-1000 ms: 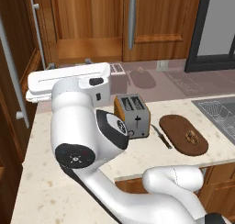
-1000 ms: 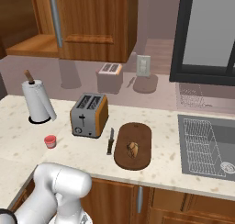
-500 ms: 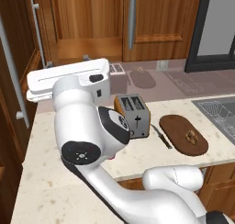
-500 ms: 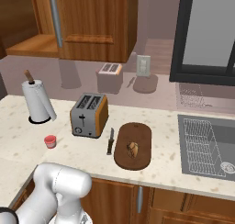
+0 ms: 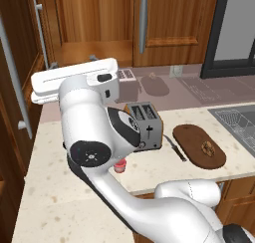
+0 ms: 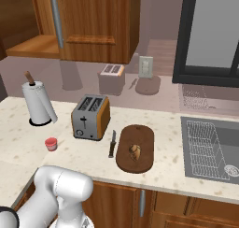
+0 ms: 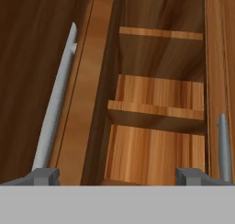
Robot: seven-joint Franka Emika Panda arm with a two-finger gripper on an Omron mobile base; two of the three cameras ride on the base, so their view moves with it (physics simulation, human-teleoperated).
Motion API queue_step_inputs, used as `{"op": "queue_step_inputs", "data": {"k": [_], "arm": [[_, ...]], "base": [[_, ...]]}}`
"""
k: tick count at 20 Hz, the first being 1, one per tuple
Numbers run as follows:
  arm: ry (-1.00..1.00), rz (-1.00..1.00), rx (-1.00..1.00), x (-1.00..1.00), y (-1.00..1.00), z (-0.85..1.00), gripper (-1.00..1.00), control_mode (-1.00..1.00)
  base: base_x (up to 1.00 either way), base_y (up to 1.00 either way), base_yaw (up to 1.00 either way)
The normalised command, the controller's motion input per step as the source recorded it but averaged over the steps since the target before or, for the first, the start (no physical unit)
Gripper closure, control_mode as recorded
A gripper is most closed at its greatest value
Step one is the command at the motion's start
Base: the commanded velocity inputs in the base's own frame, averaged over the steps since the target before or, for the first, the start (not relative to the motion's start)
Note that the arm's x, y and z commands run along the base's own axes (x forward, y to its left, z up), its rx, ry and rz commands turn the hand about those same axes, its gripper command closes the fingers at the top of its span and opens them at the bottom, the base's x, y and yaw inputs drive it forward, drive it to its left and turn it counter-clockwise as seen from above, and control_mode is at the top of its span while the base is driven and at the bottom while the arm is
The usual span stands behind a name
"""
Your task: Pick the bread, place it on the cutting board, pick the jam, place it on the counter, and close the cabinet.
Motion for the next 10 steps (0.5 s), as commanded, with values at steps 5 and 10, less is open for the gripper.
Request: {"op": "queue_step_inputs", "data": {"k": [5,10], "arm": [[0.04,0.0,0.0,0.11,0.11,0.0,-1.0,-1.0],[0.05,0.04,0.0,0.0,0.11,0.0,-1.0,-1.0]], "base": [[0.0,0.0,0.0],[0.0,0.0,0.0]]}}
